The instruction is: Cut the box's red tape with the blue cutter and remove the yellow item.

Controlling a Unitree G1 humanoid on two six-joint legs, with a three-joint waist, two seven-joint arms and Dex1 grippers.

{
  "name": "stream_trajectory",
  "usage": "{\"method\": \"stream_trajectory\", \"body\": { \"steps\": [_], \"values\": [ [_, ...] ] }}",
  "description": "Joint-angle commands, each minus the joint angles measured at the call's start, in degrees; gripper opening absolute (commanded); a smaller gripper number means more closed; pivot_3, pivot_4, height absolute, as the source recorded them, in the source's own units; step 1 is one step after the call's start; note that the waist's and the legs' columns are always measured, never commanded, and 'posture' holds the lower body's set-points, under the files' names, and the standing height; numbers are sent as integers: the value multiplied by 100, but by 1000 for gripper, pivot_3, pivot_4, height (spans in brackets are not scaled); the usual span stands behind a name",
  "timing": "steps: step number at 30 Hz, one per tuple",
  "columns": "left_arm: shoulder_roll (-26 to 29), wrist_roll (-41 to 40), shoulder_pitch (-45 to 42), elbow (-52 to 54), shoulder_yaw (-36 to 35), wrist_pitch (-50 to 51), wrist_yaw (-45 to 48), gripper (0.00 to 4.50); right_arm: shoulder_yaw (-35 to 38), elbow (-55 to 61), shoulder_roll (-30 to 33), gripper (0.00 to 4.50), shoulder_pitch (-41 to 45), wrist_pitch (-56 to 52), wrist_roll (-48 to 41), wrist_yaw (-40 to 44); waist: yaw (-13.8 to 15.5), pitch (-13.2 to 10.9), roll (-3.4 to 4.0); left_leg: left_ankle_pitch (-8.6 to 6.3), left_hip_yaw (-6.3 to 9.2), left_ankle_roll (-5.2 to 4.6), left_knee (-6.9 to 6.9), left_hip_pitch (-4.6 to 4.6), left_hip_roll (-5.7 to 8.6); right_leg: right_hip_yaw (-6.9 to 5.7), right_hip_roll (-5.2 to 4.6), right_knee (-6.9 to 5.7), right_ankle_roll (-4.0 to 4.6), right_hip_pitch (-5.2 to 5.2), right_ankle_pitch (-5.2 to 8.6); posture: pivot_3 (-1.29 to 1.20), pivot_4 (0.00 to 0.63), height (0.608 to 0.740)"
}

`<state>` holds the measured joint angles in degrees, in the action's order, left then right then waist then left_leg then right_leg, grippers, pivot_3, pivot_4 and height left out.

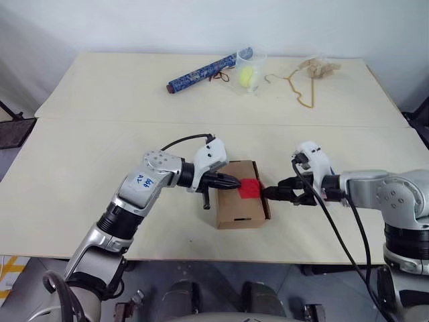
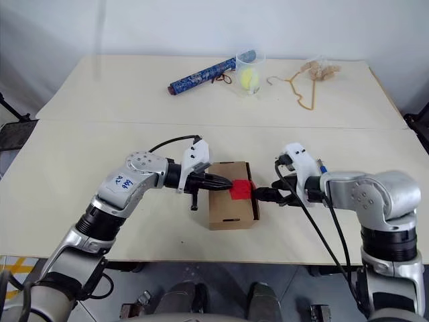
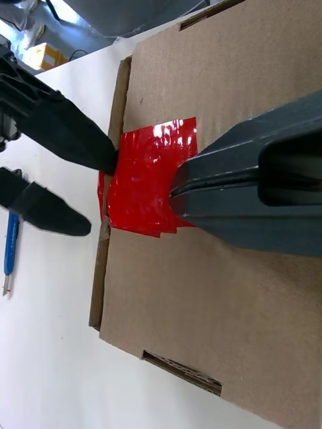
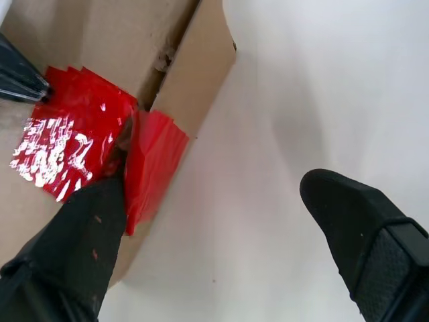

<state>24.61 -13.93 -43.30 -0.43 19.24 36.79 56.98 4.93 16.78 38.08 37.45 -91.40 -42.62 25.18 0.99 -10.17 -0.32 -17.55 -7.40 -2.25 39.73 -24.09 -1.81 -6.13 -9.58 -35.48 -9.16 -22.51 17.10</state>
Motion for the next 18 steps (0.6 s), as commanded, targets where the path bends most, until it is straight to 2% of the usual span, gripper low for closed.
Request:
{"method": "stream_trajectory", "body": {
  "steps": [1,10,18],
  "values": [
    [-29,174,172,-77,296,113,-8,0,-540,133,306,4456,213,-110,128,-390,1,0,0,0,1,0,0,0,0,0,-1,-1,0,0,0,0,150,740],
    [-41,260,216,-65,353,65,-18,0,-1714,87,559,4456,795,-110,436,-730,-27,22,-16,0,0,-1,2,0,-5,-1,-6,3,2,3,-1,0,150,740],
    [87,363,309,-55,474,73,-7,0,-1889,67,696,4456,524,-84,751,-654,-28,74,-31,-1,3,-3,1,1,-9,-3,-7,8,2,6,-1,0,150,740]
  ]
}}
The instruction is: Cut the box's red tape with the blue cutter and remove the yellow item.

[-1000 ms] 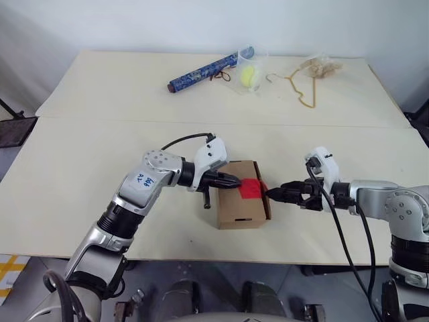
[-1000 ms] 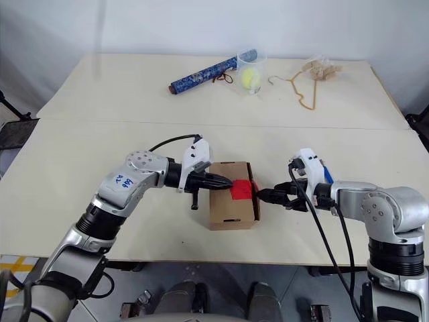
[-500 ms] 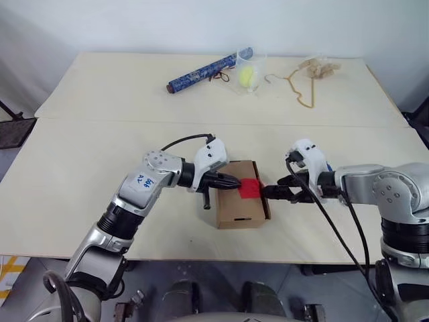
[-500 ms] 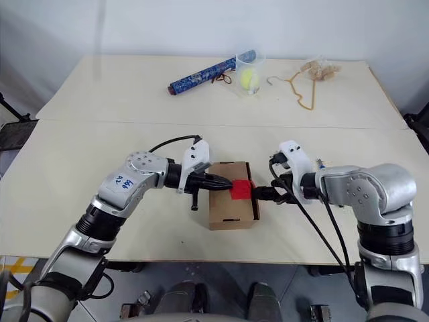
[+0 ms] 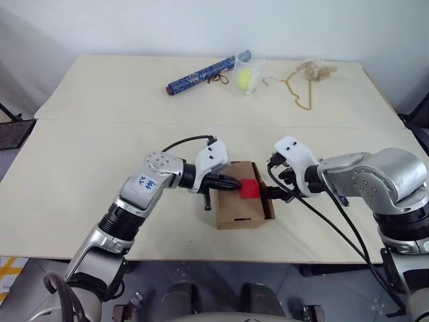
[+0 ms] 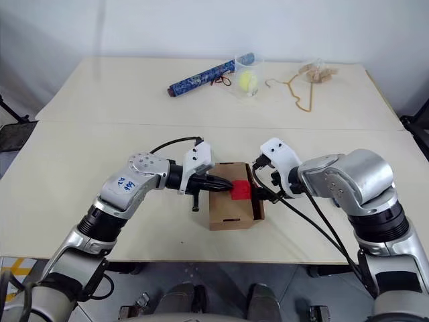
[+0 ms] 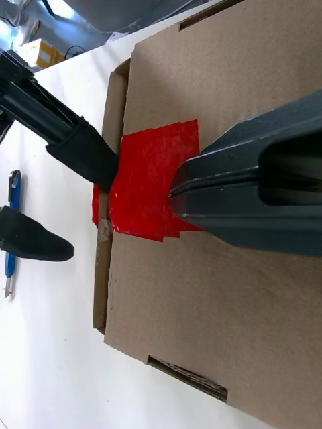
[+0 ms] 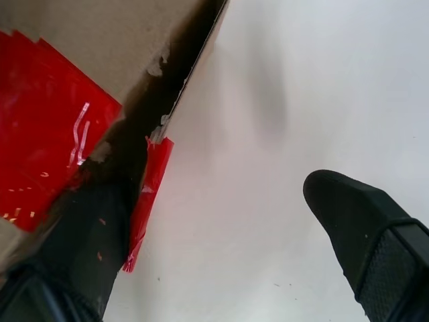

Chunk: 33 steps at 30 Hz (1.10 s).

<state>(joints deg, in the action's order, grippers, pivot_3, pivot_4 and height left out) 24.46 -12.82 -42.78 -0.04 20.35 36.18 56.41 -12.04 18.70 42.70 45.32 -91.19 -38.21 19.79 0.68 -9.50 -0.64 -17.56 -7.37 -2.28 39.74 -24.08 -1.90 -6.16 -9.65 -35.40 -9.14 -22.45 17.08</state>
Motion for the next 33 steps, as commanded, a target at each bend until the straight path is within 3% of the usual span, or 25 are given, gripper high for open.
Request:
{"method": "stream_trajectory", "body": {
  "steps": [1,12,14,17,20,24,33],
  "values": [
    [109,252,269,-85,371,141,46,0,-184,-137,281,4456,-307,-82,366,-100,12,16,0,0,1,0,-1,0,0,-1,-1,1,0,0,0,0,150,740],
    [87,210,275,-64,352,122,15,0,112,-259,129,4456,-587,186,667,32,29,27,10,-3,-1,-4,-13,-5,3,-13,-6,37,2,3,0,0,150,740],
    [84,203,256,-53,325,45,31,0,456,-232,94,4456,-601,239,554,188,24,27,10,-2,-4,-5,-13,-5,3,-12,-6,37,2,4,-1,0,150,740],
    [77,174,230,-57,258,-68,51,0,1106,-376,249,4456,-593,178,306,601,36,24,14,-2,-6,-7,-13,-9,5,-11,-6,38,3,2,-1,0,150,740],
    [82,178,207,-85,224,-193,82,0,1278,-441,710,4456,-700,367,82,1204,57,23,15,-2,-5,-8,-19,-10,5,-13,-6,39,2,0,-2,0,150,740],
    [84,100,162,-172,59,-523,210,0,1895,-1289,1075,4456,-611,-67,-808,2432,54,23,14,-2,-6,-7,-37,-8,9,-18,-5,49,2,-2,-2,0,150,740],
    [95,90,126,-311,-75,-694,278,0,1390,-2326,246,4456,-383,78,-676,2562,-5,18,22,-1,-13,-6,-39,-8,11,-19,-5,47,1,-6,-2,0,150,740]
  ]
}}
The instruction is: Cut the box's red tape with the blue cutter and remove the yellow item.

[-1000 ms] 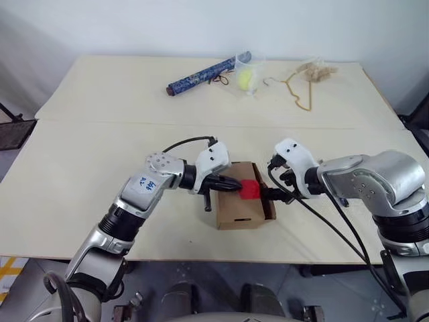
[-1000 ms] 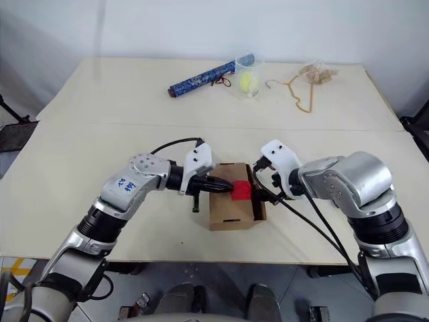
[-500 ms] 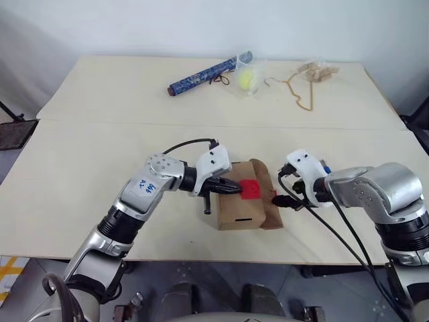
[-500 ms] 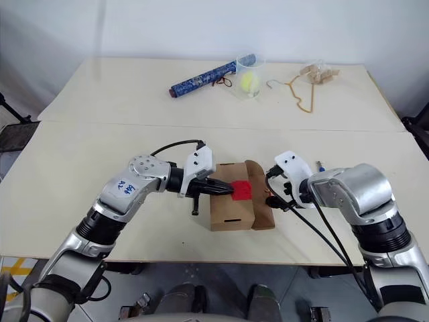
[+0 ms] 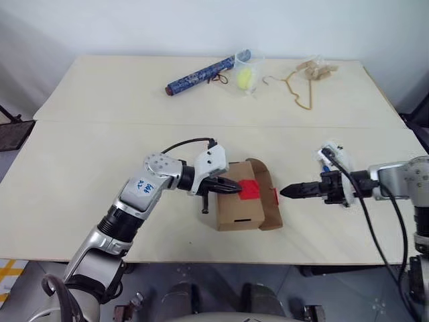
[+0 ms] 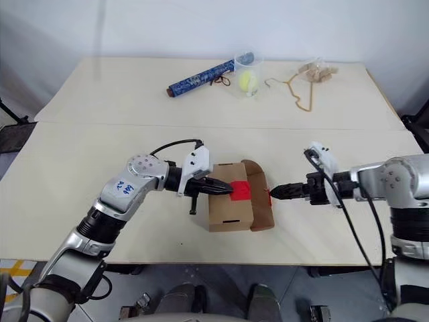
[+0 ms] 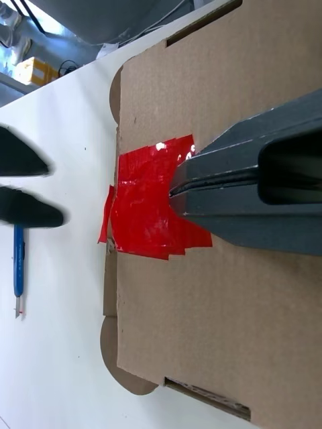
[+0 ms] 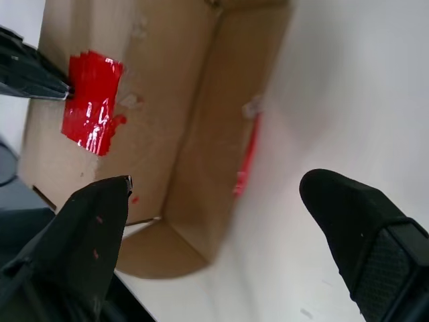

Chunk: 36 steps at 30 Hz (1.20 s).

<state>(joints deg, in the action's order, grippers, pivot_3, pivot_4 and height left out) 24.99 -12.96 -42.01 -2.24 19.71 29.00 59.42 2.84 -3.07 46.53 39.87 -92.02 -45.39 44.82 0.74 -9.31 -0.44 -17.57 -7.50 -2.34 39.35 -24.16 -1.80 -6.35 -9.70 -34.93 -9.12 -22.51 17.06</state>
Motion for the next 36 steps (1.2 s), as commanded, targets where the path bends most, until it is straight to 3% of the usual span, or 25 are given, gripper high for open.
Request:
{"method": "stream_trajectory", "body": {
  "steps": [1,10,13,17,35,36],
  "values": [
    [40,99,48,-91,-26,22,-24,0,-171,-261,-233,4456,188,239,89,63,-22,-1,2,0,0,0,0,0,0,0,0,-1,0,0,0,0,150,740],
    [33,94,123,36,-74,94,-90,0,-523,-995,-676,4456,387,671,327,276,-86,-3,5,1,0,2,0,1,6,-4,1,-5,-4,1,-2,0,150,740],
    [79,96,157,88,-98,128,-96,0,-578,-1170,-738,3837,385,788,359,412,-91,-3,5,2,-1,3,0,3,5,-4,2,-7,-4,1,-2,0,150,740],
    [128,107,164,104,-122,145,-94,0,-554,-1378,-767,2502,375,897,428,514,-93,-5,8,3,-2,5,-1,3,5,-3,4,-11,-4,-2,-2,0,150,740],
    [108,95,164,99,-120,113,-108,0,-1266,-1528,-1297,2502,578,907,894,500,-181,-6,11,4,-4,12,-2,10,2,-2,10,-17,-3,-2,-3,0,150,740],
    [127,93,224,146,-120,111,-112,0,-1286,-1578,-1361,2317,616,911,968,434,-211,-5,10,4,-4,12,-2,10,2,-3,10,-17,-3,-2,-3,0,150,740]
  ]
}}
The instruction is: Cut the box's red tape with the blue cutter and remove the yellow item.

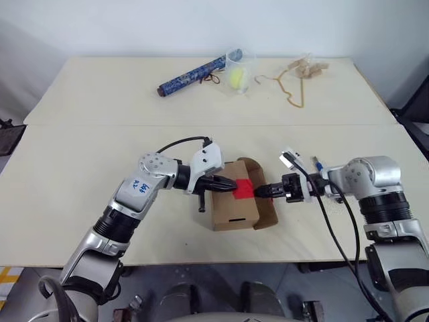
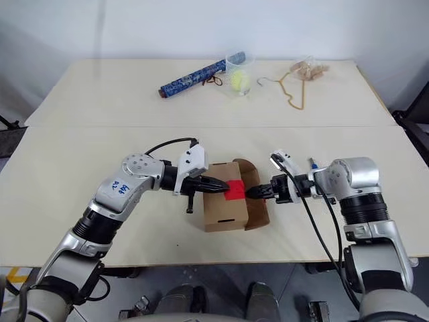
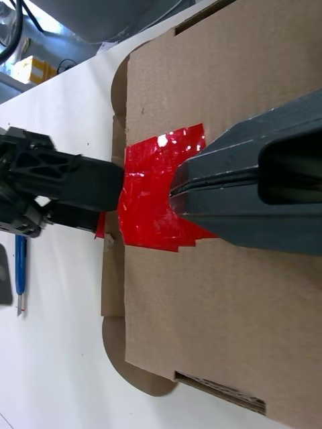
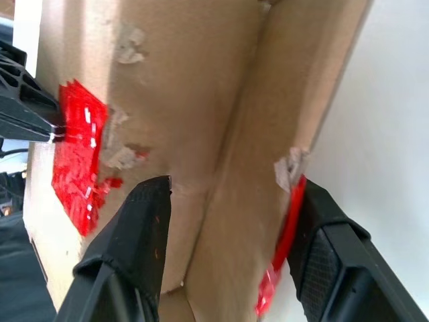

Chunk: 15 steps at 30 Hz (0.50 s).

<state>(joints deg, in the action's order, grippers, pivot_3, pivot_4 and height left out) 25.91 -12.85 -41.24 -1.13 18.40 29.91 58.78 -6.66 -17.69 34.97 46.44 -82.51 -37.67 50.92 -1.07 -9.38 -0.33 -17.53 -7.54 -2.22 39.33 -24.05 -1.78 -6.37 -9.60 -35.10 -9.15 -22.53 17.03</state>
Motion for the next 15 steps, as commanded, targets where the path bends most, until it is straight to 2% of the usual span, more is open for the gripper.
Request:
{"method": "stream_trajectory", "body": {
  "steps": [1,7,8,15],
  "values": [
    [42,75,190,70,7,25,-53,0,-349,-141,-242,2127,-17,-42,248,-209,-56,2,-2,0,0,0,0,1,0,0,0,0,0,1,0,0,150,740],
    [-18,73,230,97,4,33,-95,0,-553,-12,-175,183,-39,-79,457,-199,-61,2,-2,1,-2,7,-10,17,-2,2,0,-10,2,3,1,0,150,740],
    [-40,65,228,89,-1,26,-102,0,-592,47,-135,54,-59,-105,466,-196,-59,2,-2,1,-2,7,-11,17,-2,2,0,-10,2,3,1,0,150,740],
    [-195,32,221,25,7,-45,-119,0,-474,463,71,54,-114,-398,369,-237,-32,2,-2,1,-1,8,-15,20,-3,2,-1,-8,2,6,1,0,150,740]
  ]
}}
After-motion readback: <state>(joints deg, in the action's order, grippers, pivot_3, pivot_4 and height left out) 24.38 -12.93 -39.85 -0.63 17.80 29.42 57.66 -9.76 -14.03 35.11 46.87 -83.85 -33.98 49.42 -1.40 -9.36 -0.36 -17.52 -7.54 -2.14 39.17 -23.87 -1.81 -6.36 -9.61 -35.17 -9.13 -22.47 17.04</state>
